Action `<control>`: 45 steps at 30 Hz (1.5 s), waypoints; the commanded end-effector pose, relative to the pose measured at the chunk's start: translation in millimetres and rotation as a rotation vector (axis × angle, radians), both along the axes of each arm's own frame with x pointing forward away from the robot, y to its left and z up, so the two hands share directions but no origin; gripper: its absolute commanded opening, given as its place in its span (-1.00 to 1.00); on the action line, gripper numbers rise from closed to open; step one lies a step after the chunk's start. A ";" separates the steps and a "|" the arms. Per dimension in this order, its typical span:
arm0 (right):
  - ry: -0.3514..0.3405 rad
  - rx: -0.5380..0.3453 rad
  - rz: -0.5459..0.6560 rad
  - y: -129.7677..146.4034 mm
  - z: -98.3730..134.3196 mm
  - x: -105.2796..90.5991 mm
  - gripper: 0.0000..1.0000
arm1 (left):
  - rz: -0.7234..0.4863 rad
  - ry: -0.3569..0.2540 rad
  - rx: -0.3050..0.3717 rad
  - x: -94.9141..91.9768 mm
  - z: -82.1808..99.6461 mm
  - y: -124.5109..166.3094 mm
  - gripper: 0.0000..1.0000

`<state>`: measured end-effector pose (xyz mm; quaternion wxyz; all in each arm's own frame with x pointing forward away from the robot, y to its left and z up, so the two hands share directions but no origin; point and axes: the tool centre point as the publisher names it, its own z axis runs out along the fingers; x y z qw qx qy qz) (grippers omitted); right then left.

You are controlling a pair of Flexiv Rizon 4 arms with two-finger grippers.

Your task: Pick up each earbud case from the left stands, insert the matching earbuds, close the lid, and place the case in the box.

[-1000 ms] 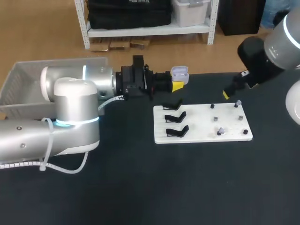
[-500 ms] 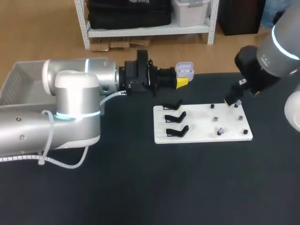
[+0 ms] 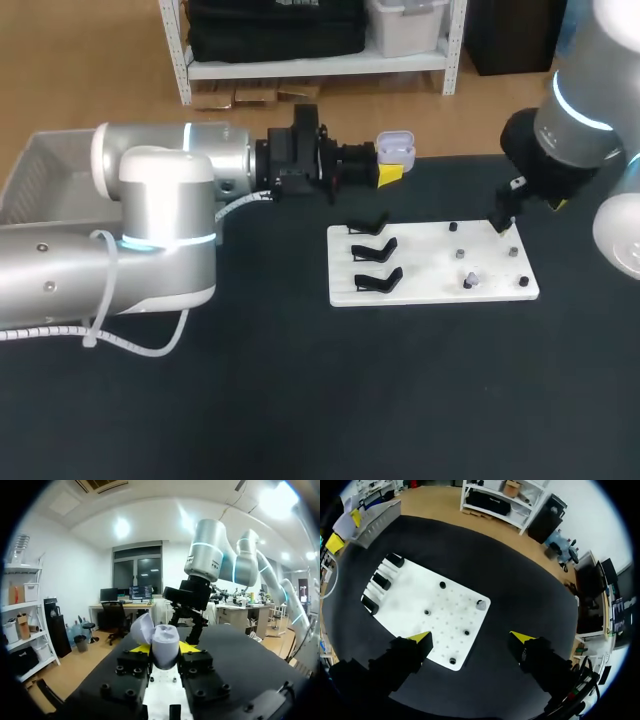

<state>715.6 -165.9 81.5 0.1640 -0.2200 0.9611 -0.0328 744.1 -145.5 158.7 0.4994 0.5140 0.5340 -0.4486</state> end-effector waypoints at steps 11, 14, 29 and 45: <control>0.044 -0.020 -0.011 9.1 -31.0 34.2 0.74 | 0.002 -0.002 -0.003 -0.1 -0.8 -0.2 -1.00; 0.050 -0.021 -0.010 11.0 -35.5 40.6 0.56 | 0.002 -0.002 -0.003 -0.1 -0.8 -0.2 -1.00; 0.066 -0.018 -0.096 5.2 -42.2 46.7 0.00 | 0.002 -0.002 -0.003 -0.1 -0.8 -0.2 -1.00; 0.079 -0.002 -0.157 -0.4 -53.4 46.0 -0.04 | 0.002 -0.002 -0.003 -0.1 -0.8 -0.2 -1.00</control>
